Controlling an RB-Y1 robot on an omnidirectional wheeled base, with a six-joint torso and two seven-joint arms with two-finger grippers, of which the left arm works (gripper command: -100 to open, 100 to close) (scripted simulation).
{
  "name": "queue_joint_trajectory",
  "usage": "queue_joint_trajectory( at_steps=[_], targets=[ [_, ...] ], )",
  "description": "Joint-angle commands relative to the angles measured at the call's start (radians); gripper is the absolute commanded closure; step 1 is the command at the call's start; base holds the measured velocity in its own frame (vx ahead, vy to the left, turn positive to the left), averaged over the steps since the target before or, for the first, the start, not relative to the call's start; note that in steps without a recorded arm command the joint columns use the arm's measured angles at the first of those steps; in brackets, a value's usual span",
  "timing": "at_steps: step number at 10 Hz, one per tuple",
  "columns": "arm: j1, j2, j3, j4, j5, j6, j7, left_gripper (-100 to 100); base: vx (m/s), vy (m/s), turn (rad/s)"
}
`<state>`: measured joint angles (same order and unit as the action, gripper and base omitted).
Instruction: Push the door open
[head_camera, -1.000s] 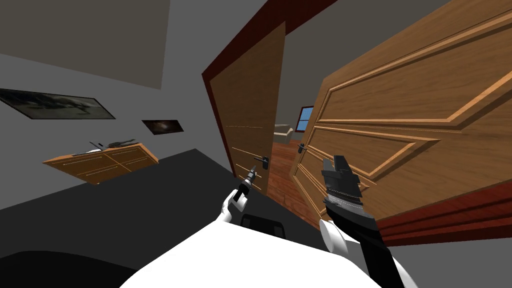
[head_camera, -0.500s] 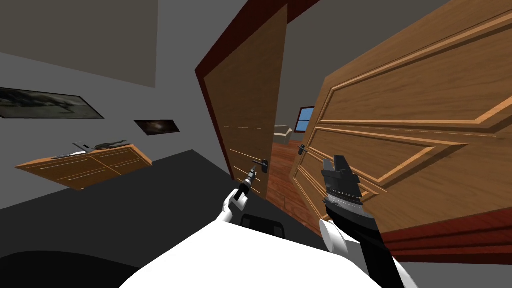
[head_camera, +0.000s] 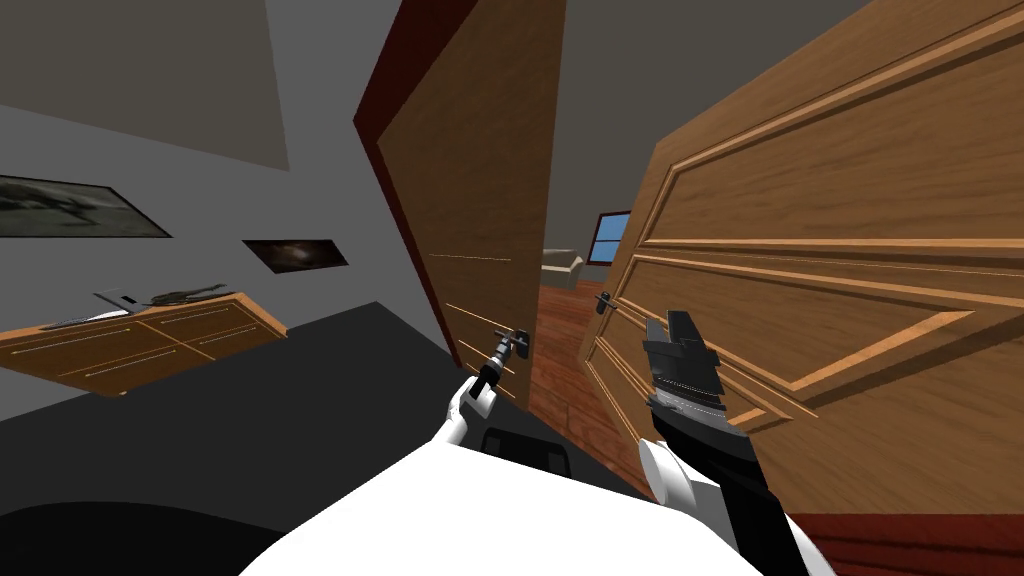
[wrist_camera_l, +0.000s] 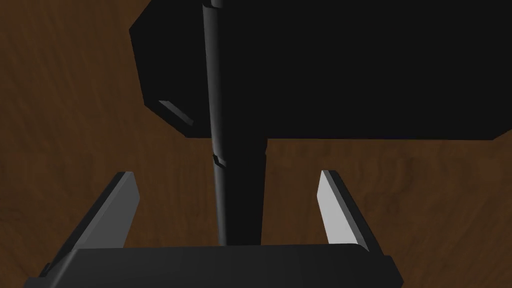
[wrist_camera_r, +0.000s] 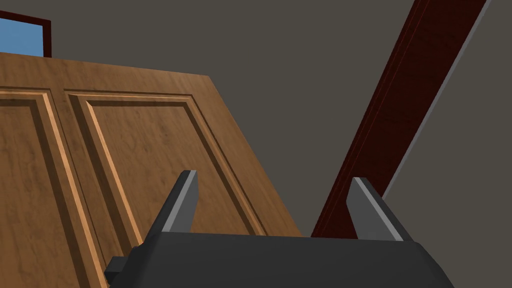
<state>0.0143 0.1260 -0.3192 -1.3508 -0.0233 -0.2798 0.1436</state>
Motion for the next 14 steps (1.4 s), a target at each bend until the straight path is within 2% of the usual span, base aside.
queue_joint_trajectory(
  at_steps=[1,2,7,12,14],
  targets=[
    [0.000,0.000,0.000,0.000,0.000,0.000,0.000,-100,0.079,-0.031,0.000],
    [0.000,0.000,0.000,0.000,0.000,0.000,0.000,100,-0.008,0.002,0.004],
    [0.000,0.000,0.000,0.000,0.000,0.000,0.000,100,-0.007,0.004,-0.006],
    [-0.025,-0.008,0.064,0.028,0.006,0.000,-0.016,100,0.168,-0.110,0.054],
    [-0.030,-0.010,0.081,0.036,0.007,-0.001,-0.021,100,0.160,-0.088,0.036]
  ],
)
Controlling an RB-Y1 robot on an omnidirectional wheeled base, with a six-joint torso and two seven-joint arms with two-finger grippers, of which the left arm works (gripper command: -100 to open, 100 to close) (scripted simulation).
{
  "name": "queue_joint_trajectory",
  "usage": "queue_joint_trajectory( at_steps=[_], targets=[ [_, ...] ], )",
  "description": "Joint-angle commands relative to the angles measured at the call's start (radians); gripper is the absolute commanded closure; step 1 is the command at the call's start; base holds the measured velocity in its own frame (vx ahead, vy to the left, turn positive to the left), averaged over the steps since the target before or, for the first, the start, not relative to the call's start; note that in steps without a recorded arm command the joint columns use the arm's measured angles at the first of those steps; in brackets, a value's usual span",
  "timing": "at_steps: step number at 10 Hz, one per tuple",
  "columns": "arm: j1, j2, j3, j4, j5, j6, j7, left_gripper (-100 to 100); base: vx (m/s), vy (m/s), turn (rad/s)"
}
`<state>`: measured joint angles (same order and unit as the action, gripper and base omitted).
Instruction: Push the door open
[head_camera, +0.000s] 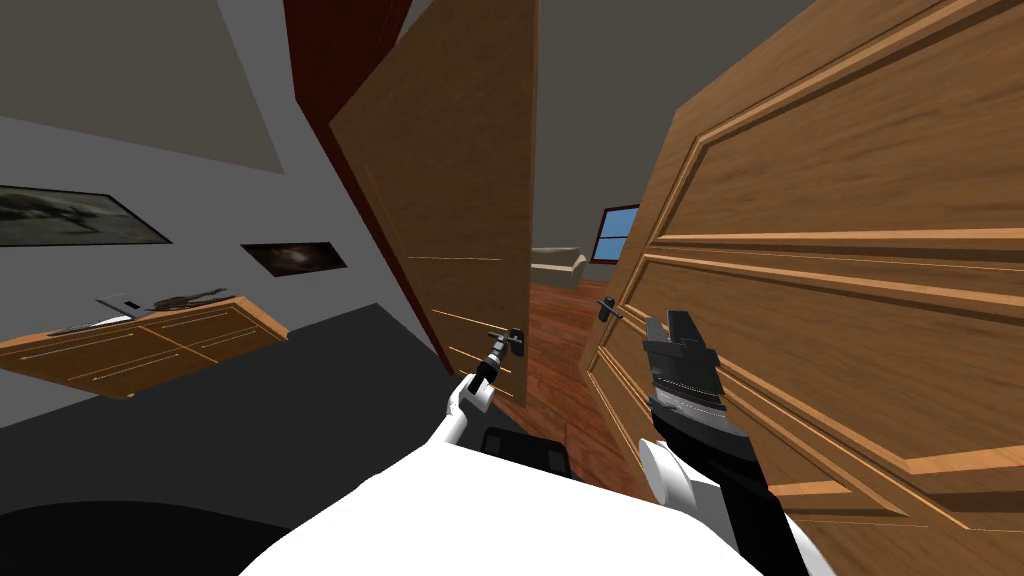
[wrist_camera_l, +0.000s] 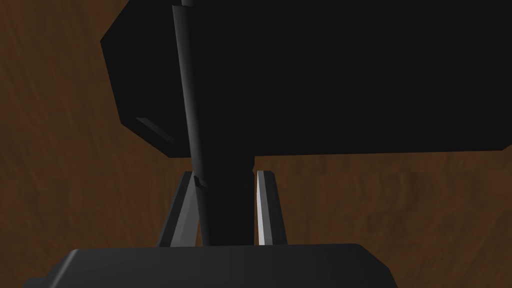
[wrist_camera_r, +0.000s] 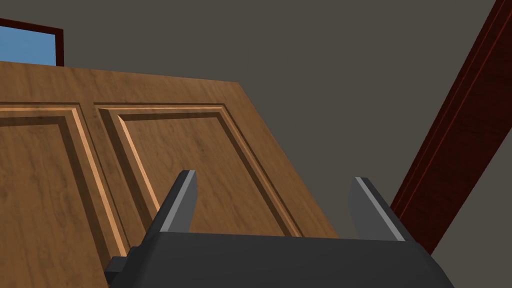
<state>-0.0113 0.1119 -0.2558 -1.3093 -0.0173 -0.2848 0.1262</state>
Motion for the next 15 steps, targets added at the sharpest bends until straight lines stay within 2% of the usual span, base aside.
queue_joint_trajectory(
  at_steps=[1,13,15],
  targets=[
    [-0.010,0.002,0.036,0.003,0.003,0.004,-0.008,100,0.133,-0.103,0.041],
    [-0.048,-0.016,0.155,0.059,0.014,0.002,-0.038,100,0.092,-0.096,0.056],
    [-0.057,-0.021,0.185,0.072,0.016,0.002,-0.045,100,0.128,-0.108,0.067]
  ],
)
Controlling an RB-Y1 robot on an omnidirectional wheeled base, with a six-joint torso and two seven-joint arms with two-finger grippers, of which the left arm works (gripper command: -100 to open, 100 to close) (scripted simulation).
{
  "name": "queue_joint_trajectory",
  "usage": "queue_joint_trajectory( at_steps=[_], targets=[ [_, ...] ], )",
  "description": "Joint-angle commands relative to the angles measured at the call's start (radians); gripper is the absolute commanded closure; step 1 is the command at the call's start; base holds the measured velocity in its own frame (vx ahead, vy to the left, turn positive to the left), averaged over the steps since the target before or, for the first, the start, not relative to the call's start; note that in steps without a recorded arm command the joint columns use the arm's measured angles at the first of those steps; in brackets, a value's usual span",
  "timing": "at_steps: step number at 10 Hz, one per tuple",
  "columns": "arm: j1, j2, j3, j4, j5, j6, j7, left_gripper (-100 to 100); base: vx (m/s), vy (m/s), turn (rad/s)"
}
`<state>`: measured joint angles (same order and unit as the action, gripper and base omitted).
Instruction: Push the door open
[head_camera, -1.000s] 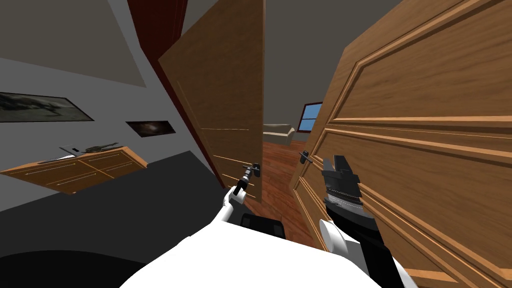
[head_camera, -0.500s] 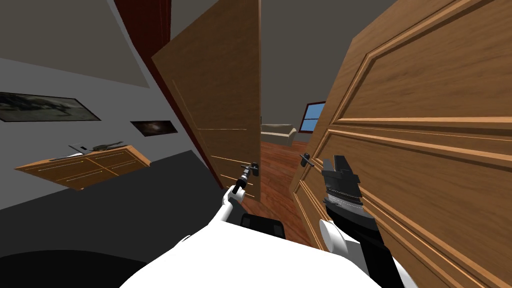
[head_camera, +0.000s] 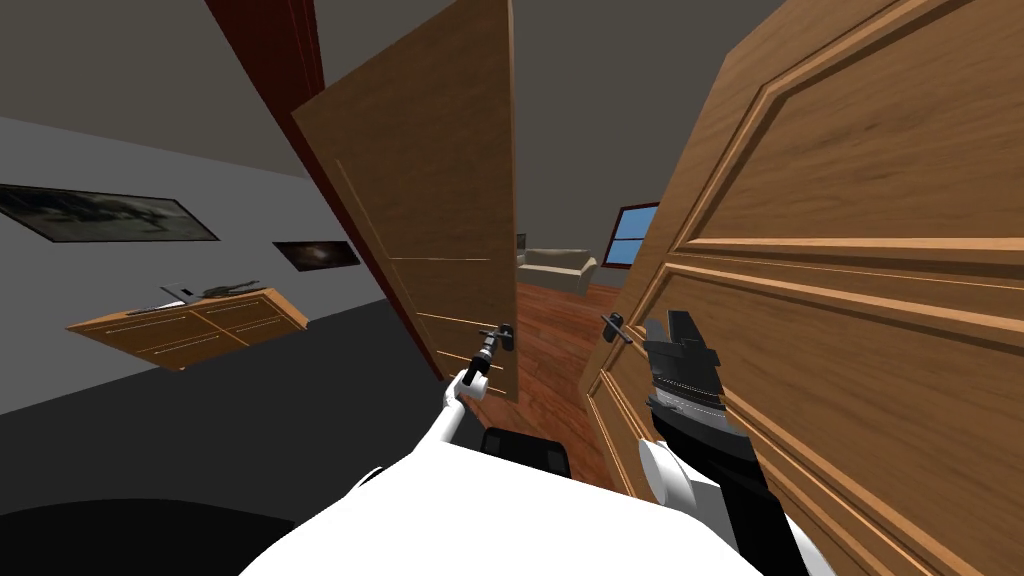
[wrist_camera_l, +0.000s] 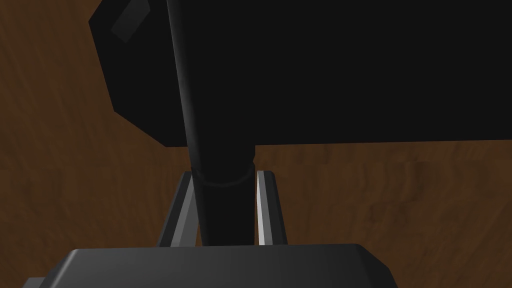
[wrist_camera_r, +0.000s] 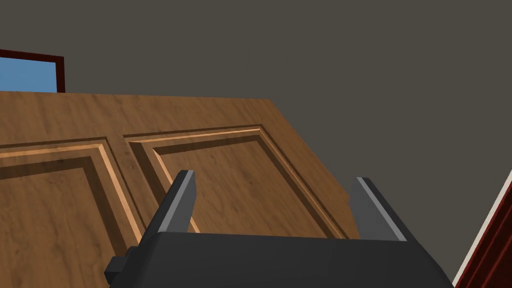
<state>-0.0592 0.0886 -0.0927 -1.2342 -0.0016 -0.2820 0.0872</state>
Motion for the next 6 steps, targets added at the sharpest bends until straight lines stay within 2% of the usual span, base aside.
queue_joint_trajectory(
  at_steps=[1,6],
  targets=[
    [-0.012,0.001,0.031,0.002,0.001,-0.001,-0.008,100,0.105,-0.125,0.083],
    [-0.034,-0.015,0.100,0.034,0.008,-0.003,-0.026,100,0.143,-0.137,0.079]
  ],
)
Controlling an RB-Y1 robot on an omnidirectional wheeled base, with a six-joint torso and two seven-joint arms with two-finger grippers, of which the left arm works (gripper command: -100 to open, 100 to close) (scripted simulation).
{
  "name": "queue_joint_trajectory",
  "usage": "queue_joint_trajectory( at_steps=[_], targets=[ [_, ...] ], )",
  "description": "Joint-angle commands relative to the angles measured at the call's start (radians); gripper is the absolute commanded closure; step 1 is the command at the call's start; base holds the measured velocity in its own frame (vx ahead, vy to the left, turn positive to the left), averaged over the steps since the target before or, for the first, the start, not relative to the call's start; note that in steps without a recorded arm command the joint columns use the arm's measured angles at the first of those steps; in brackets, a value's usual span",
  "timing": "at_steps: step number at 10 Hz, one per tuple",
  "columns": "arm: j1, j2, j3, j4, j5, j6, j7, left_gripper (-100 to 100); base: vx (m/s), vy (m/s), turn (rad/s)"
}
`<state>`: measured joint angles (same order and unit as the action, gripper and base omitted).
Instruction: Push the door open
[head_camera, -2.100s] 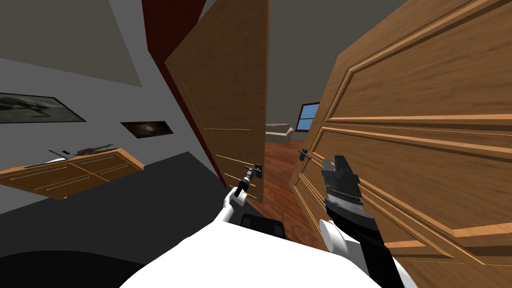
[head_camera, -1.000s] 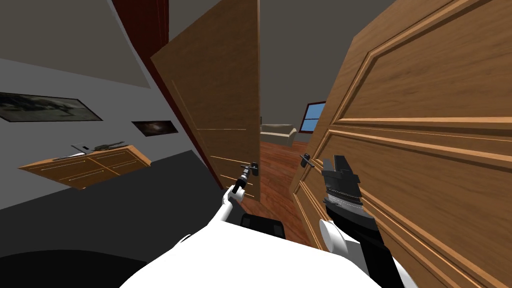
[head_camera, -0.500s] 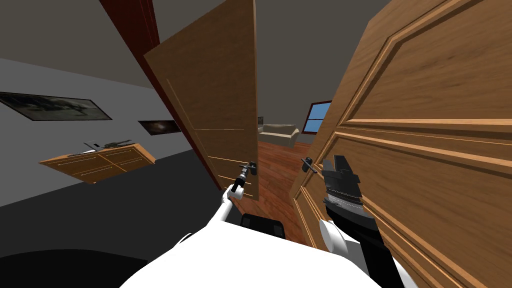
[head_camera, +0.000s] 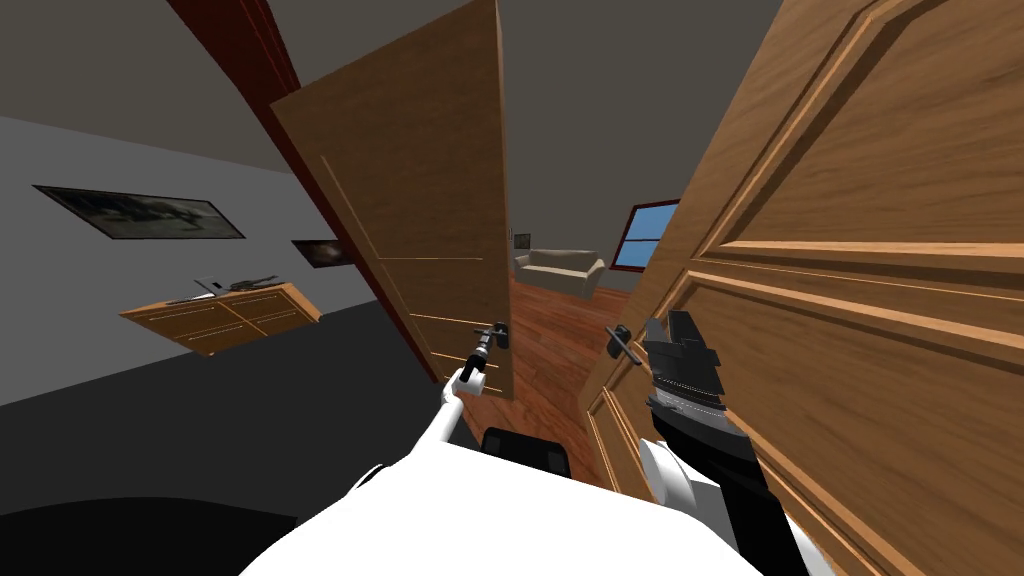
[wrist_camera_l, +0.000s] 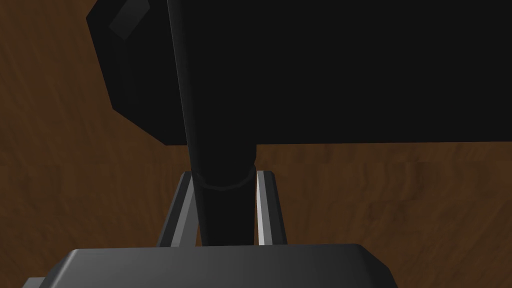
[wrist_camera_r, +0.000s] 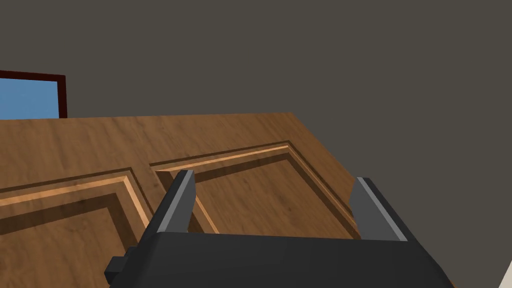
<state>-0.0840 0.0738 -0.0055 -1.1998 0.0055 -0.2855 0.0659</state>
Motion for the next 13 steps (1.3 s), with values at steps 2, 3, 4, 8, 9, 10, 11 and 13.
queue_joint_trajectory(
  at_steps=[2,3,4,8,9,10,11,13],
  targets=[
    [-0.015,-0.006,0.032,0.008,0.002,0.001,-0.009,100,0.165,-0.127,0.069],
    [-0.018,-0.009,0.041,0.012,0.003,0.001,-0.011,100,0.142,-0.100,0.048],
    [-0.011,-0.007,0.037,0.009,0.003,0.005,-0.011,100,0.064,-0.033,0.031],
    [-0.027,-0.006,0.005,0.022,0.061,-0.001,-0.092,100,0.144,-0.003,0.194],
    [-0.030,-0.009,-0.005,0.026,0.076,-0.002,-0.113,100,0.180,-0.026,0.191],
    [-0.032,-0.012,-0.010,0.029,0.083,-0.003,-0.124,100,0.152,-0.034,0.181],
    [-0.036,-0.018,-0.019,0.033,0.099,-0.005,-0.146,100,0.158,-0.019,0.195],
    [-0.041,-0.031,-0.034,0.040,0.123,-0.007,-0.180,100,0.165,-0.036,0.208]
  ],
)
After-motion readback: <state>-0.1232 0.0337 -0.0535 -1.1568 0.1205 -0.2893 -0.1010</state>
